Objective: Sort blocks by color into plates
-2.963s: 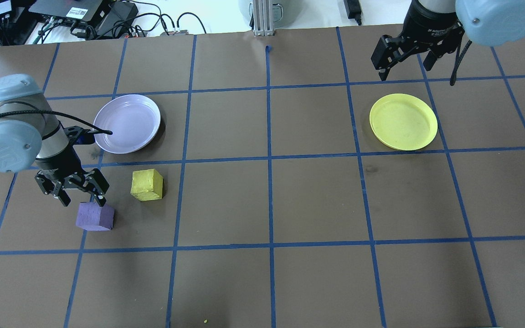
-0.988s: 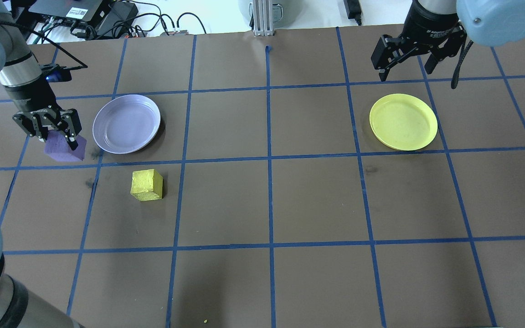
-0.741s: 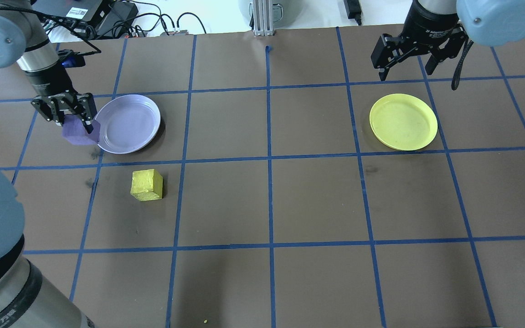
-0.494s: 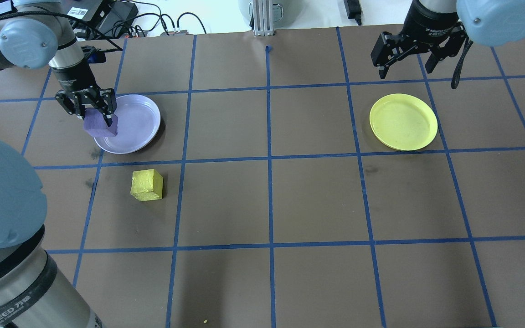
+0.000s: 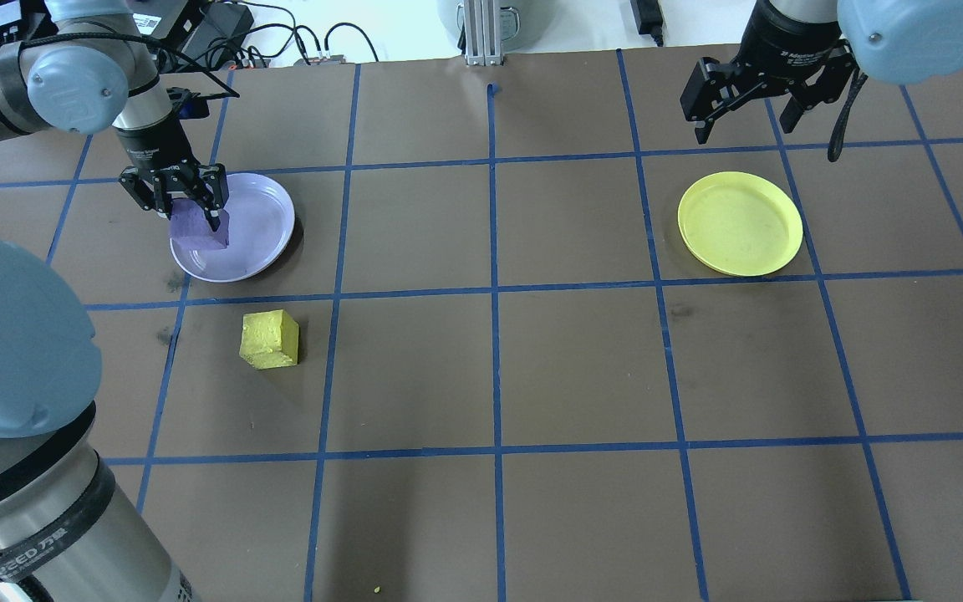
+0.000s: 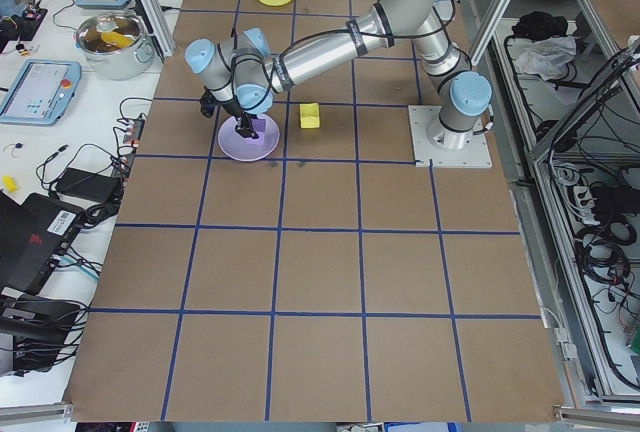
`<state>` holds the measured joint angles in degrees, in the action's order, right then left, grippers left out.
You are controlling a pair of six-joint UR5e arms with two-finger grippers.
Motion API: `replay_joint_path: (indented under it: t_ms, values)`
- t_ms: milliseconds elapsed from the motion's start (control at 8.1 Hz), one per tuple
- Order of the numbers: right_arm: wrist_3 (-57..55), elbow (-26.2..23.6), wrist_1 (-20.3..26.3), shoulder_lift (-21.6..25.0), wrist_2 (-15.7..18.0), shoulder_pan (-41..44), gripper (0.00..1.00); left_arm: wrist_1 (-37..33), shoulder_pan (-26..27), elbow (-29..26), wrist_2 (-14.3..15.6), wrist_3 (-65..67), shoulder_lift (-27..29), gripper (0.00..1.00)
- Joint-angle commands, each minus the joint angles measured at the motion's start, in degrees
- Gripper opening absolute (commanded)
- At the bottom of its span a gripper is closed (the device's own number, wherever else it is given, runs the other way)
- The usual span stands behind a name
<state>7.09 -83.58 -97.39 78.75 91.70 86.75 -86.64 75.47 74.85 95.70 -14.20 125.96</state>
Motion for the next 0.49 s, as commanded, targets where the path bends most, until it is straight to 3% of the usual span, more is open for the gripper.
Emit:
replay_joint_path:
  t_ms: [0, 247, 370]
  values:
    - [-0.14, 0.00, -0.17, 0.00, -0.03, 0.00, 1.00, 3.04, 0.03, 0.03, -0.69, 0.05, 1.82, 0.31]
    - [-0.23, 0.00, -0.26, 0.00, -0.20, 0.00, 1.00, 3.76, 0.03, -0.06, -0.78, 0.14, 1.92, 0.60]
    - [-0.32, 0.00, -0.26, 0.00, -0.12, 0.00, 1.00, 3.76, 0.03, -0.06, -0.78, 0.14, 2.01, 1.00]
